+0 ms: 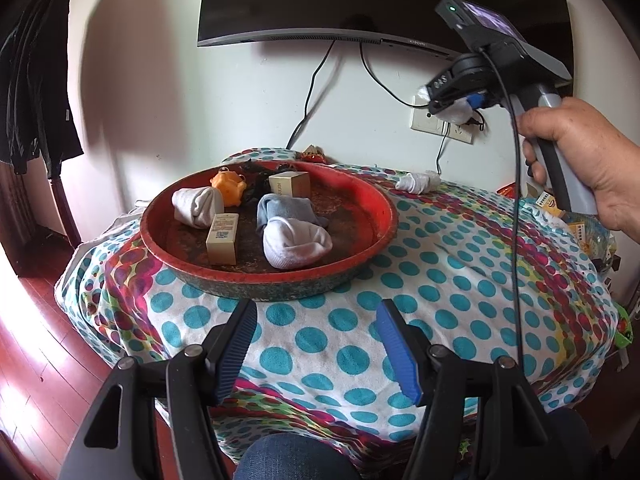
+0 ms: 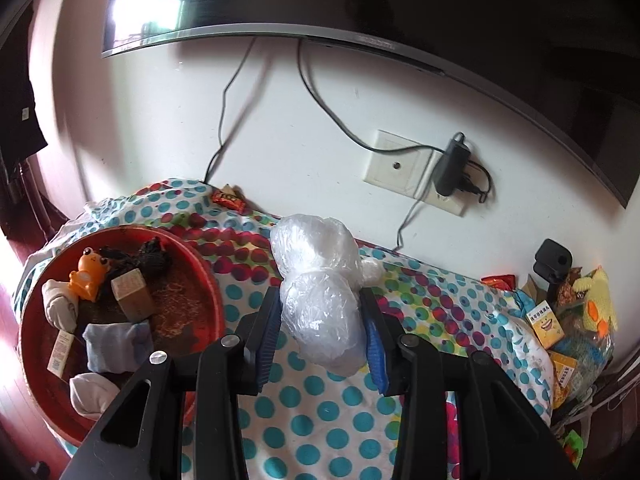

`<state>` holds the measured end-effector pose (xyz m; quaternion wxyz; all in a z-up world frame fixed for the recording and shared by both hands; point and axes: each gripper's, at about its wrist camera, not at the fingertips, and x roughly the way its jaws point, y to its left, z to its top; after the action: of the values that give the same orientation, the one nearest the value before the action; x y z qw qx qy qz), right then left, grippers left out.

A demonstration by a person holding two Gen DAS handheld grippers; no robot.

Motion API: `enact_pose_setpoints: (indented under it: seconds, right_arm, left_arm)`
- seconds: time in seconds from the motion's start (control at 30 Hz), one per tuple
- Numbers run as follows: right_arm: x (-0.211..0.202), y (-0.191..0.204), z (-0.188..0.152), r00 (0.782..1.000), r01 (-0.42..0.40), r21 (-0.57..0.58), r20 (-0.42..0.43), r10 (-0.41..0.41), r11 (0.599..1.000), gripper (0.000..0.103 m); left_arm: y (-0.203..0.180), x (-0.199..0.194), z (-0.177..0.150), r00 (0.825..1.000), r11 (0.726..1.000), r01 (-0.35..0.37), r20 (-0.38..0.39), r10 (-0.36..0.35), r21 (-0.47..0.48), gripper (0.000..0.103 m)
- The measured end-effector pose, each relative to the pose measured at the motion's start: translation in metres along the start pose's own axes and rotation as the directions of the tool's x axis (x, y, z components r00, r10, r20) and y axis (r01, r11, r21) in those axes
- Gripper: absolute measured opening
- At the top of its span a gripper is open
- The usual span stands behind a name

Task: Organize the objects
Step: 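Carry the plastic bundle into the red tray and open the right gripper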

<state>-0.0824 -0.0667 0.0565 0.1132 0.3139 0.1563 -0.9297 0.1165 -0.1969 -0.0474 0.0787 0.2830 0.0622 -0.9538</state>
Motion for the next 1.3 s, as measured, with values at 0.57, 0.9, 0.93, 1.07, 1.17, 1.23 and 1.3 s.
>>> enact_pose_setpoints:
  seconds: [0.57, 0.9, 0.93, 1.07, 1.17, 1.23, 1.3]
  right_arm:
    - [0.020, 0.081, -0.028, 0.992, -0.115, -0.118, -0.073, 0.106, 0.986, 0.038]
    - [0.041, 0.124, -0.074, 0.967, -0.213, -0.121, -0.170, 0.191, 0.970, 0.038]
    - [0.043, 0.125, -0.077, 0.965, -0.215, -0.122, -0.177, 0.192, 0.969, 0.038]
    - [0.051, 0.126, -0.084, 0.955, -0.240, -0.090, -0.200, 0.218, 0.967, 0.040]
    - [0.056, 0.125, -0.086, 0.952, -0.244, -0.074, -0.207, 0.224, 0.967, 0.047]
    - [0.058, 0.123, -0.085, 0.950, -0.251, -0.061, -0.204, 0.234, 0.966, 0.047]
    - [0.054, 0.118, -0.083, 0.952, -0.256, -0.042, -0.185, 0.244, 0.966, 0.048]
  left_arm:
    - [0.013, 0.013, -0.001, 0.999, 0.998, 0.003, -0.054, -0.006, -0.062, 0.064]
    - [0.016, 0.019, -0.002, 0.997, 0.997, -0.017, -0.082, 0.010, -0.077, 0.064]
    - [0.017, 0.020, -0.002, 0.996, 0.996, -0.016, -0.088, 0.008, -0.084, 0.064]
    - [0.018, 0.021, -0.002, 0.996, 0.996, -0.016, -0.093, 0.007, -0.091, 0.064]
    - [0.018, 0.022, -0.002, 0.996, 0.996, -0.016, -0.092, 0.008, -0.090, 0.064]
    - [0.018, 0.022, -0.002, 0.996, 0.996, -0.016, -0.093, 0.007, -0.093, 0.064]
    - [0.018, 0.021, -0.001, 0.996, 0.996, -0.014, -0.088, 0.006, -0.093, 0.064]
